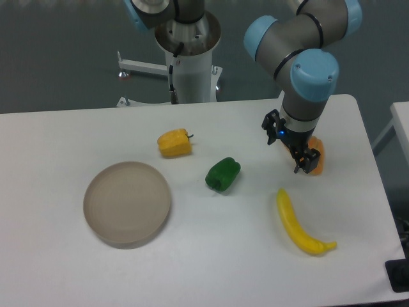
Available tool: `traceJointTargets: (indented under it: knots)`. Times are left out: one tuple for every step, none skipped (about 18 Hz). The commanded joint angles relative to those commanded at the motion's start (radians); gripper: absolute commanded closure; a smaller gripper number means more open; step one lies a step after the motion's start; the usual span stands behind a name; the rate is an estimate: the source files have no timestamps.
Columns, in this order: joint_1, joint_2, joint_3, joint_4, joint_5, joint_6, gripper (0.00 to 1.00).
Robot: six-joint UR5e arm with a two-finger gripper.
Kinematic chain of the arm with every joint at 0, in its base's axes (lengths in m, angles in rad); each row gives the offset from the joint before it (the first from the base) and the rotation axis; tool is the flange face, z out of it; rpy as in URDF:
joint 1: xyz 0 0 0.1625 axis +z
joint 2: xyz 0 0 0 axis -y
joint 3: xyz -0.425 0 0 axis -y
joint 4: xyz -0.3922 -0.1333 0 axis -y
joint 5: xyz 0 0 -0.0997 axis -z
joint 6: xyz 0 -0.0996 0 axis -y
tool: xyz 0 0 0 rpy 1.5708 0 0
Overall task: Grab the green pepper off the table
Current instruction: 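Release the orange pepper beside the banana and open the gripper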
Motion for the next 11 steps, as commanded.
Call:
traceJointTargets:
  knots:
    - [0.0,0.0,0.0,0.0,0.0,0.002,0.0]
    - [0.002,0.002,0.0,-0.002,0.0,0.002,0.0]
    - [0.0,0.002,-0.002,0.0,0.0,0.002,0.0]
    - [0.0,0.002,-0.003,0.0,-0.002,-0.005,0.0]
    - [0.002,0.003,-0.006,0.0,-0.002,-0.006,0.0]
    - [0.002,0.006,-0.014,0.0,-0.011,-0.006,0.0]
    - [0.002,0.011,-0.041,0.006,-0.009,-0.006,0.0]
    - [0.003,0.014,-0.067,0.012,-0.015,-0.008,0.0]
    - [0.003,0.015,-0.078,0.017,-0.017,-0.008,0.0]
    - [0.0,0.015,-0.093,0.017,-0.018,-0.012,0.0]
    - [-0.003,0.015,-0.103,0.017,-0.018,-0.035,0.0]
